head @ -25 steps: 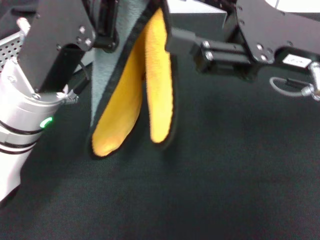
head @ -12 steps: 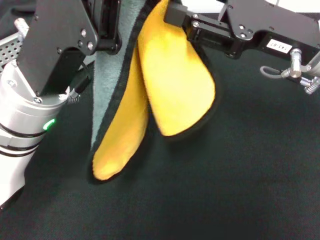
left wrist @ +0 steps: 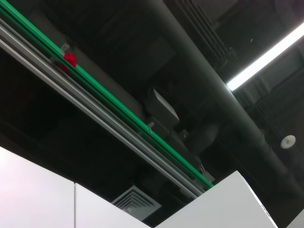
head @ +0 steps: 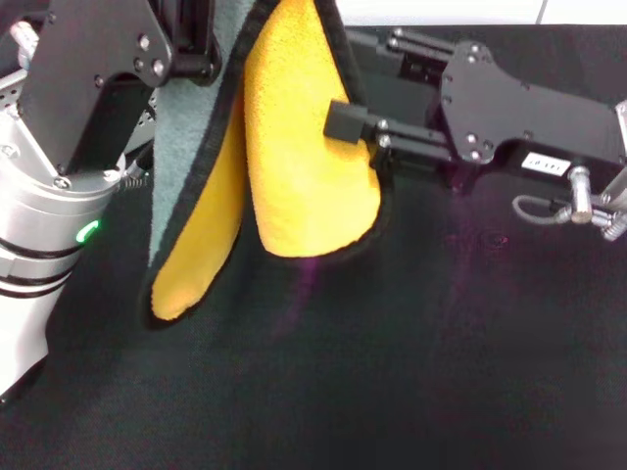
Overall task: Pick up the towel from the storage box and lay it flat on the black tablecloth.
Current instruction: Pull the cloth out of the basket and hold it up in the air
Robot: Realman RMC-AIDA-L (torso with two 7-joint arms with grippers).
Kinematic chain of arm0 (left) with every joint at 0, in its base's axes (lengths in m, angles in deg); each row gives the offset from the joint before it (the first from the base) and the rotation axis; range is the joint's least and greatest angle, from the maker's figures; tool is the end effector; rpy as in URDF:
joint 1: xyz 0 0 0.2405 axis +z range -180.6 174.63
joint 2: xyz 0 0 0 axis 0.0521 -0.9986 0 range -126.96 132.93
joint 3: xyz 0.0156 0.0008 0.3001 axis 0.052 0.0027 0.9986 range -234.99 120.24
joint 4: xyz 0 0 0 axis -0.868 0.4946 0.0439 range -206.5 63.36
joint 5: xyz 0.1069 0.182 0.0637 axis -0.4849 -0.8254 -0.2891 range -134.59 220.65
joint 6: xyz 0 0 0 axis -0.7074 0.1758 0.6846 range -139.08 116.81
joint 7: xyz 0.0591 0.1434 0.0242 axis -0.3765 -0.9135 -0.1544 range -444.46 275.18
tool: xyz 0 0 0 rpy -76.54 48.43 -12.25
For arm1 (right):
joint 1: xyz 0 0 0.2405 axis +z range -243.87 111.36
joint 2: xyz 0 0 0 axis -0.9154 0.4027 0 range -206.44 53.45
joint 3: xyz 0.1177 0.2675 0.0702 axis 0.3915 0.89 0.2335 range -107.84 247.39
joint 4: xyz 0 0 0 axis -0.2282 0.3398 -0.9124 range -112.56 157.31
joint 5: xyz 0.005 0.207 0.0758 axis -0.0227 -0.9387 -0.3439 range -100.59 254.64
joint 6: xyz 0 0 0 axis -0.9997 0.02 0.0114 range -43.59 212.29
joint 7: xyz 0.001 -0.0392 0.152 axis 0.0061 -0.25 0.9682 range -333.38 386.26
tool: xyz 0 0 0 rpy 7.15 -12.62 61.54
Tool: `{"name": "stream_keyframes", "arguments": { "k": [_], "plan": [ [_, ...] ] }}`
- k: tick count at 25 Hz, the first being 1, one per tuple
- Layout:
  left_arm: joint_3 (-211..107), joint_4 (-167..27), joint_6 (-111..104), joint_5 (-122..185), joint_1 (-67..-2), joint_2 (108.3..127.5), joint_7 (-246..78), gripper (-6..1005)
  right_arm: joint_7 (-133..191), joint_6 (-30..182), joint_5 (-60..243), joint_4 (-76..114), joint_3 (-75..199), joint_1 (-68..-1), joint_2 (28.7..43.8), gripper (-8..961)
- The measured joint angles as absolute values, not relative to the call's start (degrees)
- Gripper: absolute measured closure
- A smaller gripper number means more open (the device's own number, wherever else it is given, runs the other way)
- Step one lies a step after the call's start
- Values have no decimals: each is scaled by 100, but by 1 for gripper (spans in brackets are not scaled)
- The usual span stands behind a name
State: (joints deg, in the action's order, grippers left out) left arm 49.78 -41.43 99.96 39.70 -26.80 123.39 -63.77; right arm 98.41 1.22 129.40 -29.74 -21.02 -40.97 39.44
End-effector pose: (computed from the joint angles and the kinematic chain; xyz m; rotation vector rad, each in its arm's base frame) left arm -0.1792 0.2944 -0.0063 -1.6372 0.3450 -1.8485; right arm 0.1478 0.3414 -0.0364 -2.6760 0.0971 1.4658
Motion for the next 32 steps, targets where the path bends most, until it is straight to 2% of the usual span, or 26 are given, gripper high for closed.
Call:
{"name": "stream_keyframes", "arguments": {
  "k": [14,19,32],
  "plan": [
    [4897,-4017,9996,3969,-2596,12336,-6560,982,9881,-151,13058,-2771,-2323,-4202,3940,319],
    [4897,-4010,9996,3978,-2567,12332,-6601,982,9924,-280,13107,-2656,-2325,-4251,3919,479],
    [4879,-4002,10081,4115,-2571,12329,-6610,981,10099,-454,13330,-2500,-2220,-4302,3865,579]
  ]
}}
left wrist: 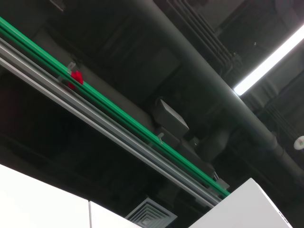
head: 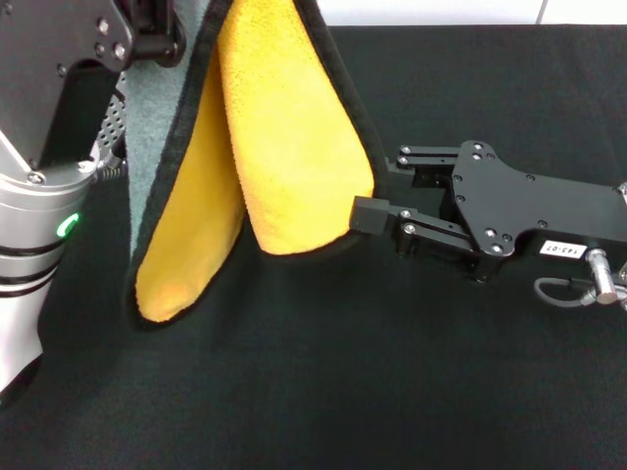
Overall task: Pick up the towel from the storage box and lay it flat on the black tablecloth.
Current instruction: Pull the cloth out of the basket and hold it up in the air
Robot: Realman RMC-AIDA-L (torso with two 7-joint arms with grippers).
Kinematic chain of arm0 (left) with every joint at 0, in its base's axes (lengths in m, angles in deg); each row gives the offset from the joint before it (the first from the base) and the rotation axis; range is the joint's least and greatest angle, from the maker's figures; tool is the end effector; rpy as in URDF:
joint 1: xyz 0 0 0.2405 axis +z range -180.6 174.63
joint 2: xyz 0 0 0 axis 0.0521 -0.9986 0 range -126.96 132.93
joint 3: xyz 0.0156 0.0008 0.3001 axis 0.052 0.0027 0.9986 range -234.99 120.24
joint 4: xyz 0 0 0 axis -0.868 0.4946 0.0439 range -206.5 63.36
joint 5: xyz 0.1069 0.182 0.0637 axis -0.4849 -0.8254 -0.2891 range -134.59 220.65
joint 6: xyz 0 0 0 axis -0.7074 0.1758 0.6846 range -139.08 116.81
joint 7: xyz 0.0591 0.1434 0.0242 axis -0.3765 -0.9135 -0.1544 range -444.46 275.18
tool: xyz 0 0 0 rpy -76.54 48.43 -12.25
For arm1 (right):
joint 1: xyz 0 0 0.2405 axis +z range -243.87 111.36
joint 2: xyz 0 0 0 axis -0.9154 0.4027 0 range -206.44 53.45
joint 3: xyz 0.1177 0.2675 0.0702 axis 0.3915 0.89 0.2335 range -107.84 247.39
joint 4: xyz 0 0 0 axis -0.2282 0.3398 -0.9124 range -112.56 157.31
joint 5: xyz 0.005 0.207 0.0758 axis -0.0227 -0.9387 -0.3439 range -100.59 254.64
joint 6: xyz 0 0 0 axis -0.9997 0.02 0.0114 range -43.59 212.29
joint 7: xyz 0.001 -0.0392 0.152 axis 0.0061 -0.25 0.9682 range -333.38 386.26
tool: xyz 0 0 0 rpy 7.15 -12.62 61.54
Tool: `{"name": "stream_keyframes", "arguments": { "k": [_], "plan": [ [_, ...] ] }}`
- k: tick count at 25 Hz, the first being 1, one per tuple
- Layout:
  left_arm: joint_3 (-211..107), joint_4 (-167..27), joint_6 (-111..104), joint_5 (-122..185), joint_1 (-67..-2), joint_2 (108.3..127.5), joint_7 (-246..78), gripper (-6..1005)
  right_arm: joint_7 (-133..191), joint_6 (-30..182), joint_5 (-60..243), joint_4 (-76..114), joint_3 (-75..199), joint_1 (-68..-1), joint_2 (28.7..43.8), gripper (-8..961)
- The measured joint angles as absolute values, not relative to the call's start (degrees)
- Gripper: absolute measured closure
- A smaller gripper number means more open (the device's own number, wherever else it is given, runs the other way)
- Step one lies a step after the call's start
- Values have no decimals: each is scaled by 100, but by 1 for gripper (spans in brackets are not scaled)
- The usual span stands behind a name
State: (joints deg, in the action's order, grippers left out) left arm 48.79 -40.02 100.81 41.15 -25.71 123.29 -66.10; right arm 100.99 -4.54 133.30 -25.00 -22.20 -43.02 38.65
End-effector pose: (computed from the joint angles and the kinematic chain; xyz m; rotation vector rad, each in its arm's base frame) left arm -0.1824 0.2922 0.0036 -1.5531 0.3810 -1.8239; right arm 0.1823 0.3165 -0.0494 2.7761 -0.2417 -1.4004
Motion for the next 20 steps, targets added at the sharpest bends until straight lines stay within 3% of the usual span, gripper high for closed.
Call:
{"name": "stream_keyframes", "arguments": {
  "k": [12,17,20],
  "plan": [
    [4879,-4001,10123,4119,-2551,12343,-6610,981,9894,-482,13377,-2503,-2187,-4311,3886,696],
    [4879,-4008,10131,4120,-2540,12343,-6610,981,9873,-592,13386,-2506,-2100,-4349,3885,821],
    [4880,-4007,10136,4119,-2498,12348,-6610,981,9803,-624,13404,-2507,-1945,-4446,3900,826]
  ]
}}
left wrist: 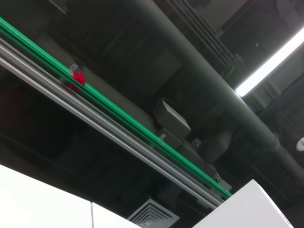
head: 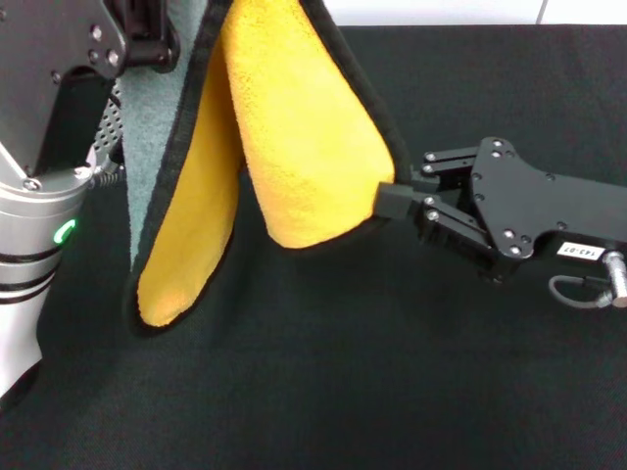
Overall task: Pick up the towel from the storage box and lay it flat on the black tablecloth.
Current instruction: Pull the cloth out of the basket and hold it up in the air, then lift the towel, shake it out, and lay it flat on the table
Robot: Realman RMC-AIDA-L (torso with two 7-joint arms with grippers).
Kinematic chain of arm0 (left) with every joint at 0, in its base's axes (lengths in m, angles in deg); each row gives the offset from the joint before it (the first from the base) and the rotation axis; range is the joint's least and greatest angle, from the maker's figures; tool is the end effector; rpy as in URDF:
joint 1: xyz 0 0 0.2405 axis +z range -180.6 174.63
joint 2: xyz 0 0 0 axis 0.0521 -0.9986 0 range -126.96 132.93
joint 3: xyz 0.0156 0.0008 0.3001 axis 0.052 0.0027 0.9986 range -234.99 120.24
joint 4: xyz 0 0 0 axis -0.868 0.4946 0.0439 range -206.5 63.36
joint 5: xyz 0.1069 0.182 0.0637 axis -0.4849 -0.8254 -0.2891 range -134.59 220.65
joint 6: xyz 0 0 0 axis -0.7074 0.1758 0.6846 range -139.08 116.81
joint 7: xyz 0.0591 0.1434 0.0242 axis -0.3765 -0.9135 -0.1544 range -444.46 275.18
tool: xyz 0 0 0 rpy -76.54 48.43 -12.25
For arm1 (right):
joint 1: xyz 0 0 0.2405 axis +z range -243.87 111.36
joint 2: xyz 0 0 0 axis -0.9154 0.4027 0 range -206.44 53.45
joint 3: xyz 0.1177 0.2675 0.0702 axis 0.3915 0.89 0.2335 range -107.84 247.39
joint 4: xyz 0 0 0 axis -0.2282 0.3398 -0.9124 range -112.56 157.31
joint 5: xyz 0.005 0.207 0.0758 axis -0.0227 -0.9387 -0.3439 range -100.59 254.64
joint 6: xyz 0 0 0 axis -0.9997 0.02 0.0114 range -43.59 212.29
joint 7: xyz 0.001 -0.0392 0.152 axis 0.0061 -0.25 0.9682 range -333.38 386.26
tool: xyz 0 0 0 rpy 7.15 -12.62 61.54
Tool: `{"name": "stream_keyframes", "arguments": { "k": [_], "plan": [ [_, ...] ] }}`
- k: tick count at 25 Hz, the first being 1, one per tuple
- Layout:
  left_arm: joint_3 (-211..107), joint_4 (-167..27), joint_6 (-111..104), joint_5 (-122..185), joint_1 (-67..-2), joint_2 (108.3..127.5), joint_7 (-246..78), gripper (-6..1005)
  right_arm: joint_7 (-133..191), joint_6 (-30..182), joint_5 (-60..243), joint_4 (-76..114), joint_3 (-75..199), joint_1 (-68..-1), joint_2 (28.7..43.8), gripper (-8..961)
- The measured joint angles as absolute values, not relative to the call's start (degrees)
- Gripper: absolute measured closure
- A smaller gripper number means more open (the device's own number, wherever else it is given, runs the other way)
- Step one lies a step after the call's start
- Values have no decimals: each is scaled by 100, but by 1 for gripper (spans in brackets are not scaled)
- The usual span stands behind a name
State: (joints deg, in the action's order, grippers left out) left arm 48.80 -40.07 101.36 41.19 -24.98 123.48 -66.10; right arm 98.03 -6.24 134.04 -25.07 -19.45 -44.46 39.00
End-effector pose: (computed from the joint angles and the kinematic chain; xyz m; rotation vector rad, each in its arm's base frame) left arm -0.1854 0.2883 0.0034 -1.5443 0.3740 -1.8241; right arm 0.1898 0.3137 -0.0416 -2.7622 0.1818 1.4331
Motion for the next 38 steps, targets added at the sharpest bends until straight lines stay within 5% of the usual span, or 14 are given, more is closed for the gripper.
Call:
{"name": "stream_keyframes", "arguments": {
  "k": [11,38],
  "plan": [
    [4939,-4065,10137,4100,-2445,12342,-6586,980,9563,-563,13329,-2501,-1737,-4520,3942,930],
    [4949,-5592,10323,4093,-1946,12367,-5134,923,10711,1168,14841,-5650,-550,-4169,3898,942]
  ]
}}
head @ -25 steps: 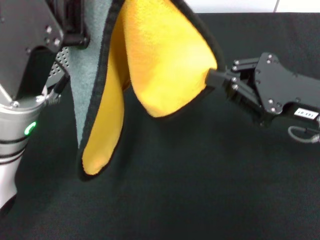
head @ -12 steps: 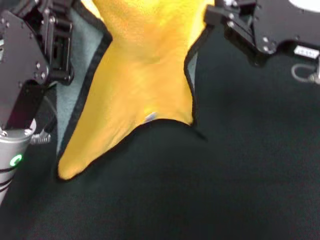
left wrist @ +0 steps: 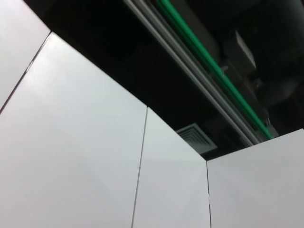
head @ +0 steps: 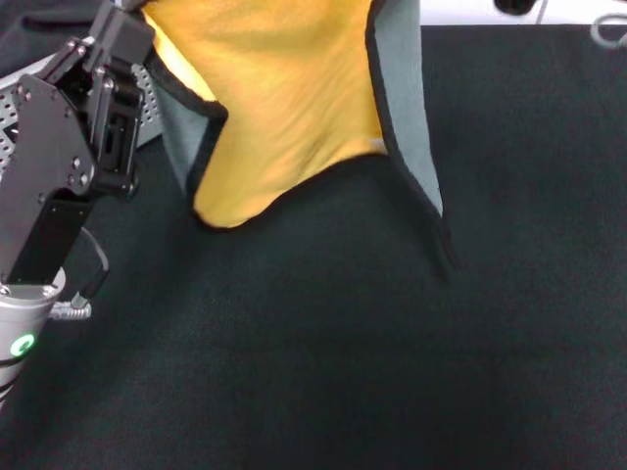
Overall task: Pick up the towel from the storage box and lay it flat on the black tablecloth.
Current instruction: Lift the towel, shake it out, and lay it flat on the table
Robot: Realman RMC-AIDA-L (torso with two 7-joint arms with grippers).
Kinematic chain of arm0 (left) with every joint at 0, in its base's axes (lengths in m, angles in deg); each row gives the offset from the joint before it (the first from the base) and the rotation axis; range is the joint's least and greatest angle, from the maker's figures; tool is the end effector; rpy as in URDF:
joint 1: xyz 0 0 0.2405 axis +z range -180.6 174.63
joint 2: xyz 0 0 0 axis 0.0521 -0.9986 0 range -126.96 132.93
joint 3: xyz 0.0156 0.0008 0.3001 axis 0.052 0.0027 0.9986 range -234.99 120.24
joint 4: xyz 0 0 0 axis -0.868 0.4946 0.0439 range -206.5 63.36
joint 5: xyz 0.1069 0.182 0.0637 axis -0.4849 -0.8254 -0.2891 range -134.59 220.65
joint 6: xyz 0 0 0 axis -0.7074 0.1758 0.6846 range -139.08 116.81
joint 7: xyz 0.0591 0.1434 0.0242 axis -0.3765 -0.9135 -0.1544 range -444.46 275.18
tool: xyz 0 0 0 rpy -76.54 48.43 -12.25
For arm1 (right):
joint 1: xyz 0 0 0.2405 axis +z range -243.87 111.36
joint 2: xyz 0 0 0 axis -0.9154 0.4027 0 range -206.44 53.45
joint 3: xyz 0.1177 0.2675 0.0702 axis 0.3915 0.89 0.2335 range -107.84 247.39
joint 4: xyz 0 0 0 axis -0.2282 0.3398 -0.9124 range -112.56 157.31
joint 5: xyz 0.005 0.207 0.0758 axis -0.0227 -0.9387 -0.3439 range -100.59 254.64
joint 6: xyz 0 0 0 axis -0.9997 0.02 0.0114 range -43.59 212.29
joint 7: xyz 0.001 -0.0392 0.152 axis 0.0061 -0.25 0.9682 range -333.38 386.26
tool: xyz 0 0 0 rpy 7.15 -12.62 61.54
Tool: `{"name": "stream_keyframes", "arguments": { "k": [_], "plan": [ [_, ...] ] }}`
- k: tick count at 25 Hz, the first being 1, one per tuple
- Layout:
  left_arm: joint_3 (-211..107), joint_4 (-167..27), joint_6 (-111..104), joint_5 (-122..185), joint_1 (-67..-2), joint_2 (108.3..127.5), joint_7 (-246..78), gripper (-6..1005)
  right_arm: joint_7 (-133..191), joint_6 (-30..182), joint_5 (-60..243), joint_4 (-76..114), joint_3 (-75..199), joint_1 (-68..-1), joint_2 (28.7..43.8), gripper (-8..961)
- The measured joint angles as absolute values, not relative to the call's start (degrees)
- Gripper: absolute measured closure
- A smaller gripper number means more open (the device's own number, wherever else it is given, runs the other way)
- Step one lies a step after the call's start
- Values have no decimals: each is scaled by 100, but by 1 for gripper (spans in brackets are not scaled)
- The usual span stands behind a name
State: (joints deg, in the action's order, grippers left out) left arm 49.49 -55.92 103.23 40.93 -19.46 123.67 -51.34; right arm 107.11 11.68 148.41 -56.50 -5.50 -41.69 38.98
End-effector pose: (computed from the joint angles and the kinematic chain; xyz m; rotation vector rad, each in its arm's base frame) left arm -0.2634 0.2556 -0.0188 -1.7421 -0.1222 -1.7500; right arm 0.0997 0.3739 0.0476 -2.4783 -0.2896 1.0942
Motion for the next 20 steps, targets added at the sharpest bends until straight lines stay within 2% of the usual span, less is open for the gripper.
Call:
{"name": "stream_keyframes", "arguments": {
  "k": [14,19,20],
  "plan": [
    [4947,-6127,9544,4419,-2007,12360,-3888,821,11336,1310,15534,-6717,-295,-4049,3886,941],
    [4950,-6317,8871,4095,-2324,12327,-3374,612,11678,1357,15932,-7025,-182,-3913,3894,941],
    [4950,-6374,8776,3998,-2397,12330,-3381,600,11700,1371,15980,-7061,-180,-3897,3899,941]
  ]
}}
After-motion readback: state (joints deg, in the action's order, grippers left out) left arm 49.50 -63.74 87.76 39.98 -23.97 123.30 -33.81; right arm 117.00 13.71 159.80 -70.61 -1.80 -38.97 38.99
